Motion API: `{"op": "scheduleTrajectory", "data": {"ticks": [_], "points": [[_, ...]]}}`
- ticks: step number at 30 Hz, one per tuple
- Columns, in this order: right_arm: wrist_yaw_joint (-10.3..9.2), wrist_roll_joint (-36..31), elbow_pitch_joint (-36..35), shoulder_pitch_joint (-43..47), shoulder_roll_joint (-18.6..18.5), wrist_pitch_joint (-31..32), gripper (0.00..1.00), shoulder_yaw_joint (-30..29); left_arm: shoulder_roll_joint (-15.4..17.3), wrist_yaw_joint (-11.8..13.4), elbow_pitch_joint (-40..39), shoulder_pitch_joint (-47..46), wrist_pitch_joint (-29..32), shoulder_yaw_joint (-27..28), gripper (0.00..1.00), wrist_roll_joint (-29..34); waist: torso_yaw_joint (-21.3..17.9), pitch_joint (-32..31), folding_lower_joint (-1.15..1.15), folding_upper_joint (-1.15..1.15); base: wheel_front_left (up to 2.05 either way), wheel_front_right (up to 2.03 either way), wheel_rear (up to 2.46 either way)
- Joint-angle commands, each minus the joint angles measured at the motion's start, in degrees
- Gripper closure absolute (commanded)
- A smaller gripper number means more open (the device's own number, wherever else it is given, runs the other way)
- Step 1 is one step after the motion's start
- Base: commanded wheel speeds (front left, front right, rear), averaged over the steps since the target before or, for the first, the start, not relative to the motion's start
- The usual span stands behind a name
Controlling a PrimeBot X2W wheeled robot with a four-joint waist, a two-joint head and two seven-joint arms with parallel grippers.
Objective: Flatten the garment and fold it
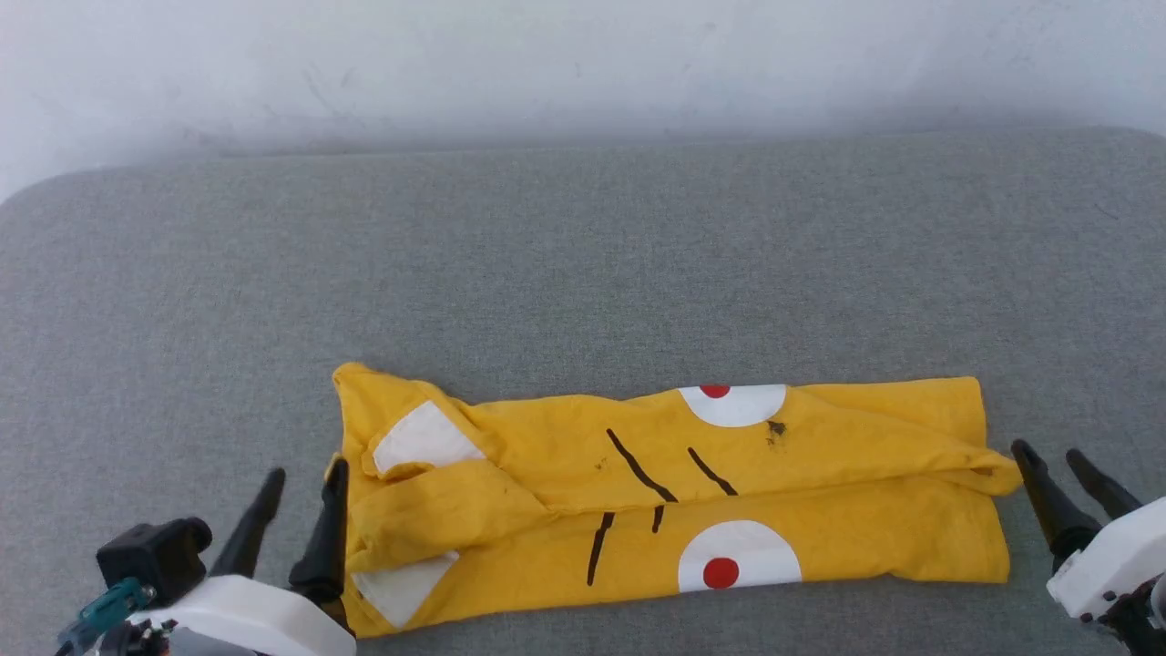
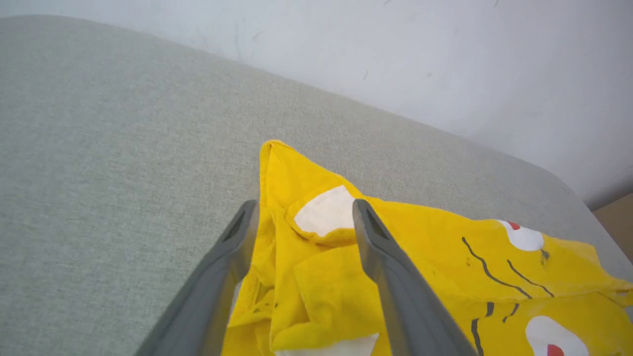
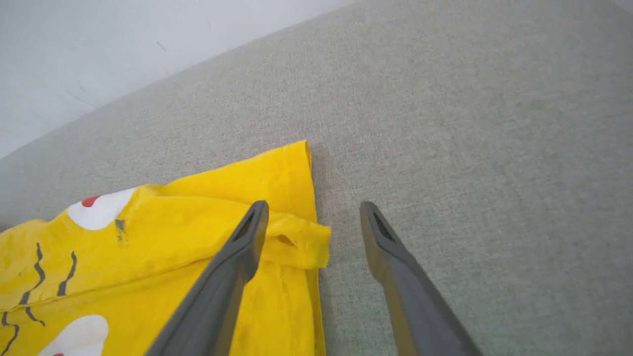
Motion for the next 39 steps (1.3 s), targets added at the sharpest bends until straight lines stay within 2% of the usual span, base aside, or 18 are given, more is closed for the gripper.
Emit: {"op": "scheduleTrajectory", "data": {"ticks": [1, 5, 9, 12, 17, 26, 27, 28, 29, 30, 35, 39], "points": [[-0.04, -1.0, -2.6, 0.9, 0.4, 1.1, 0.0, -1.0, -0.3, -0.3, 0.5, -1.4, -3.0, 0.7, 0.0, 2.0, -0.4, -0.5, 0.0, 0.0, 0.0, 0.0, 0.0], [-0.04, -2.2, -6.4, 0.6, 0.8, 4.5, 0.0, -3.8, -1.0, -0.7, 2.5, -3.2, -8.1, 1.5, 0.0, 6.6, -0.2, -1.1, 0.0, 0.0, 0.0, 0.0, 0.0], [-0.04, -2.4, -6.6, -0.6, 0.6, 7.6, 0.0, -5.6, -2.2, -1.1, 3.6, -4.4, -9.5, 2.7, 0.0, 10.7, 0.3, -1.3, 0.0, 0.0, 0.0, 0.0, 0.0], [-0.04, -2.3, -3.2, -2.8, -0.7, 12.9, 0.0, -5.8, -5.0, -2.2, 3.1, -5.1, -9.7, 5.6, 0.0, 17.2, 1.3, -1.0, 0.0, 0.0, 0.0, 0.0, 0.0], [-0.04, -1.9, 1.4, -5.8, -1.2, 16.1, 0.0, -4.1, -7.8, -4.4, 2.7, -4.0, -9.7, 8.5, 0.0, 22.3, 2.1, -0.5, 0.0, 0.0, 0.0, 0.0, 0.0], [-0.04, 0.4, 10.3, -7.7, 0.4, 24.0, 0.0, 2.7, -13.9, -9.8, 3.3, -2.8, -9.7, 12.7, 0.0, 27.7, 3.8, 0.2, 0.0, 0.0, 0.0, 0.0, 0.0], [-0.04, 1.0, 10.8, -7.5, 0.7, 25.2, 0.18, 3.2, -14.4, -10.2, 3.6, -2.6, -9.7, 13.1, 0.0, 28.0, 3.9, 0.2, 0.0, 0.0, 0.0, 0.0, 0.0], [-0.04, 1.7, 11.3, -7.5, 1.0, 26.4, 0.52, 3.5, -14.8, -10.6, 3.8, -2.5, -9.7, 13.6, 0.0, 28.4, 3.8, 0.2, 0.0, 0.0, 0.0, 0.0, 0.0], [-0.04, 2.1, 11.6, -7.5, 1.0, 27.6, 0.91, 4.0, -15.1, -11.0, 4.1, -2.4, -9.7, 14.0, 0.0, 28.8, 3.8, 0.1, 0.0, 0.0, 0.0, 0.0, 0.0], [-0.04, 2.4, 11.7, -7.5, 1.0, 28.4, 1.0, 4.2, -15.4, -11.3, 4.4, -2.2, -9.7, 14.4, 0.0, 29.1, 3.7, 0.1, 0.0, 0.0, 0.0, 0.0, 0.0], [-0.04, 3.3, 9.5, -7.8, -0.1, 28.8, 1.0, 5.0, -16.5, -12.8, 5.5, -1.7, -9.7, 15.7, 0.0, 30.7, 3.3, -0.5, 0.0, 0.0, 0.0, 0.0, 0.0], [-0.04, 3.1, 4.9, -6.9, -2.9, 26.3, 1.0, 4.9, -17.1, -13.4, 6.0, -1.1, -9.7, 16.8, 0.0, 31.5, 2.7, -1.1, 0.0, 0.0, 0.0, 0.0, 0.0]]}}
